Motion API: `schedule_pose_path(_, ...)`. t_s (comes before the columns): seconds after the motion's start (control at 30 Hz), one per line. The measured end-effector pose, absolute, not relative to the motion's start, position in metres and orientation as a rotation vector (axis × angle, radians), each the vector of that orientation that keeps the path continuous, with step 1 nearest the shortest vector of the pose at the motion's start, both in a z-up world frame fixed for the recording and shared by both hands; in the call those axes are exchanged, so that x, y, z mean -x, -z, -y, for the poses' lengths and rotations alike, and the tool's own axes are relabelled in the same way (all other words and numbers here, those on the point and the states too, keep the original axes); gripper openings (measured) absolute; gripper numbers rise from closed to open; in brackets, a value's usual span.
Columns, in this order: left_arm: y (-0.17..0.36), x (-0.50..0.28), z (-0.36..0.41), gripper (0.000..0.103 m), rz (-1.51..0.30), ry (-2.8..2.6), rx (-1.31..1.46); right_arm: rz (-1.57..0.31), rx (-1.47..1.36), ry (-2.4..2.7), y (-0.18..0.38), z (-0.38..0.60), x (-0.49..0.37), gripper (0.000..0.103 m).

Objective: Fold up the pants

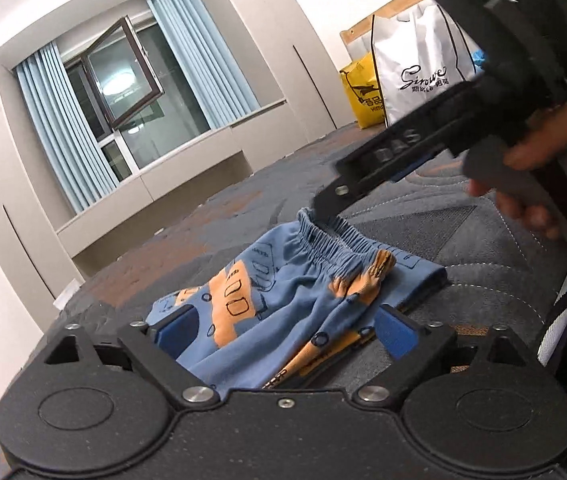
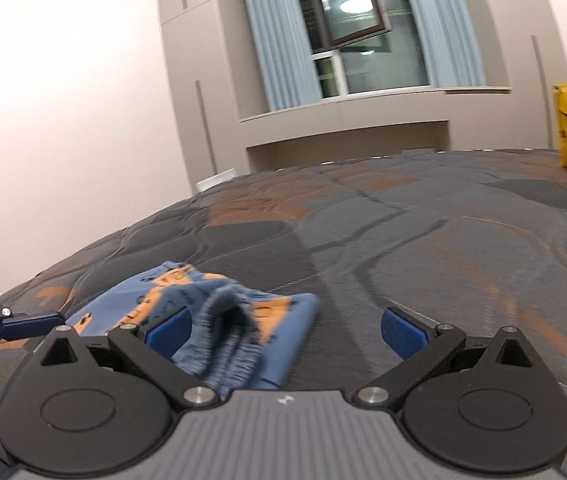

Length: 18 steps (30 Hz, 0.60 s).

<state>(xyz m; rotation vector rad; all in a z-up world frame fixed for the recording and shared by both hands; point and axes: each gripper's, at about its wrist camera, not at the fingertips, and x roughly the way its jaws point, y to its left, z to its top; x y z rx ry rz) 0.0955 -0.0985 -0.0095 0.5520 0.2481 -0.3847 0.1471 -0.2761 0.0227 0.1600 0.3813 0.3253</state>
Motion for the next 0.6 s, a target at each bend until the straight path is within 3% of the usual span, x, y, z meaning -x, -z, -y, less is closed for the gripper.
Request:
schedule_pose_path(0.17,0.004,-0.097,0.096,0.079,-0.256,0.414,-0.520,-0.416,-0.207,-0.373,-0.025,0.259,-0.165,0.099)
schedule_pose_path(0.3,0.005,-0.102,0.095,0.059,-0.294,0.442,-0.503,-0.441,-0.250,-0.382,-0.023,0.257,-0.172,0.078)
schedule_pose_path(0.37,0.005,-0.107,0.094,0.055,-0.336,0.451,-0.479,-0.455,-0.270,-0.388,-0.020,0.258,-0.172,0.068)
schedule_pose_path(0.43,0.003,-0.113,0.090,0.050,-0.364,0.462,-0.432,-0.466,-0.280,-0.384,-0.017,0.258,-0.173,0.045)
schedule_pose_path(0.47,0.001,-0.116,0.088,0.047,-0.380,0.474,-0.403,-0.471,-0.286,-0.375,-0.016,0.258,-0.174,0.040)
schedule_pose_path(0.53,-0.001,-0.122,0.083,0.026,-0.415,0.496,-0.358,-0.480,-0.301,-0.369,-0.013,0.259,-0.177,0.029)
schedule_pose_path(0.6,-0.002,-0.127,0.080,0.013,-0.433,0.502,-0.336,-0.470,-0.312,-0.364,-0.014,0.261,-0.174,0.020)
